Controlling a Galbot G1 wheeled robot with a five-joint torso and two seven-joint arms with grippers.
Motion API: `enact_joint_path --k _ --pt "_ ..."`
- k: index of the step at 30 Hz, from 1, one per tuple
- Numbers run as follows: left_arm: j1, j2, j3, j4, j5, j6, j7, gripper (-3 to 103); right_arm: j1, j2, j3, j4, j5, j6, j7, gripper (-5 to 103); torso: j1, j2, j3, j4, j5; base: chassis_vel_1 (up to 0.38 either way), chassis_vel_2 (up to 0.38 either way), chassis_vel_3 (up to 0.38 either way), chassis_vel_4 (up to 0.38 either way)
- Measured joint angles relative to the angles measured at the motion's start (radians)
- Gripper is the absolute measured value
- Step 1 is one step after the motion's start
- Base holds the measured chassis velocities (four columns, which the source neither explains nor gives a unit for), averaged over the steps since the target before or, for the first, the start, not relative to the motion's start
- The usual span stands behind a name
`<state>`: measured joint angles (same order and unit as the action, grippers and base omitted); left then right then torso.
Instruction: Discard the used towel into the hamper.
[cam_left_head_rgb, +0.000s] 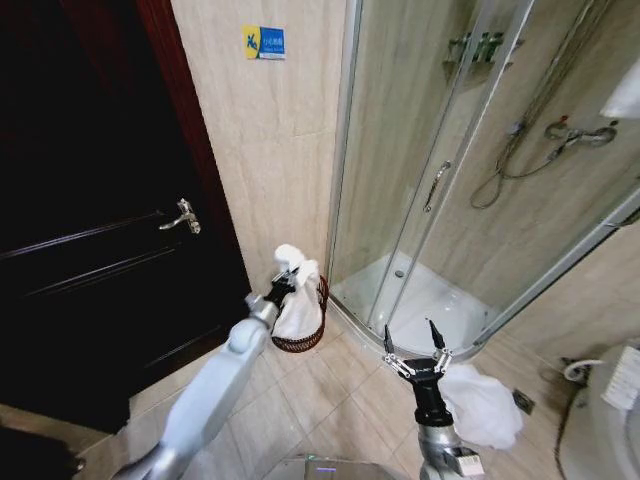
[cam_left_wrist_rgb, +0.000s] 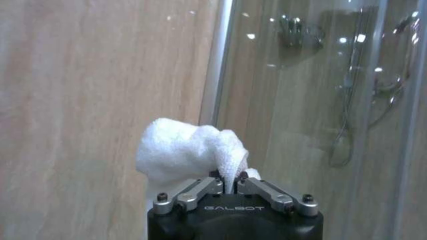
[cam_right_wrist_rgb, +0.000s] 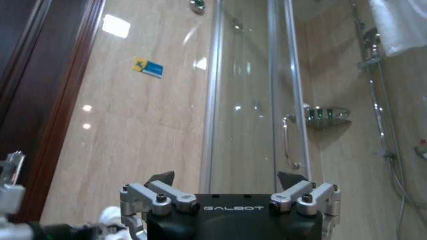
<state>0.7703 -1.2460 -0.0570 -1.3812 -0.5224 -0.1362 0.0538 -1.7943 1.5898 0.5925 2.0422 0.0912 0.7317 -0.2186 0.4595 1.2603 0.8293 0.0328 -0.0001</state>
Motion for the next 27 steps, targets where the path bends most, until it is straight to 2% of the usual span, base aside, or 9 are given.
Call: enact_joint_path --k 2,3,6,7,9,12,17,21,27 --pt "-0.071 -0.018 0.030 0.095 0.015 -0.032 -0.014 6 0.000 0.000 0.003 -0.002 0.016 -0.002 -0.008 100 0.000 0.000 0.000 0.0003 0.0001 0.000 0.000 0.000 0.000" --pt "-0.071 -0.018 0.030 0.095 0.015 -0.032 -0.014 6 0.000 0.000 0.003 -0.002 0.016 -0.002 -0.008 100 0.000 0.000 0.000 0.0003 0.0001 0.000 0.000 0.000 0.000" --pt "-0.185 -0.051 0.081 0.247 0.027 -0.103 -0.050 6 0.003 0.006 0.005 -0.016 0.018 -0.005 -0.011 100 0.000 0.000 0.000 0.0002 0.0001 0.000 0.000 0.000 0.000" --pt "-0.185 -0.051 0.081 0.247 0.027 -0.103 -0.050 6 0.003 0.006 0.005 -0.016 0.018 -0.005 -0.011 100 0.000 0.000 0.000 0.0002 0.0001 0.000 0.000 0.000 0.000" --pt "-0.241 -0.064 0.098 0.319 0.044 -0.144 -0.063 6 0.004 0.011 0.003 -0.018 0.012 -0.006 -0.011 100 0.000 0.000 0.000 0.0000 0.0002 0.000 0.000 0.000 0.000" --pt "-0.290 -0.070 0.104 0.393 0.079 -0.172 -0.065 6 0.005 0.016 0.002 -0.018 0.004 -0.008 -0.011 100 0.000 0.000 0.000 0.0001 0.0001 0.000 0.000 0.000 0.000" --pt "-0.305 -0.063 0.110 0.444 0.102 -0.194 -0.042 6 0.004 0.017 0.008 -0.018 0.004 -0.008 -0.011 100 0.000 0.000 0.000 0.0003 0.0002 0.000 0.000 0.000 0.000" --pt "-0.267 -0.070 0.101 0.491 0.130 -0.218 0.015 6 -0.002 0.016 0.016 -0.024 0.006 0.002 -0.010 100 0.000 0.000 0.000 0.0003 0.0000 0.000 0.000 0.000 0.000" --pt "-0.224 -0.084 0.093 0.552 0.182 -0.264 0.035 6 -0.011 0.011 0.026 -0.029 0.015 0.016 -0.008 100 0.000 0.000 0.000 0.0002 -0.0001 0.000 0.000 0.000 0.000"
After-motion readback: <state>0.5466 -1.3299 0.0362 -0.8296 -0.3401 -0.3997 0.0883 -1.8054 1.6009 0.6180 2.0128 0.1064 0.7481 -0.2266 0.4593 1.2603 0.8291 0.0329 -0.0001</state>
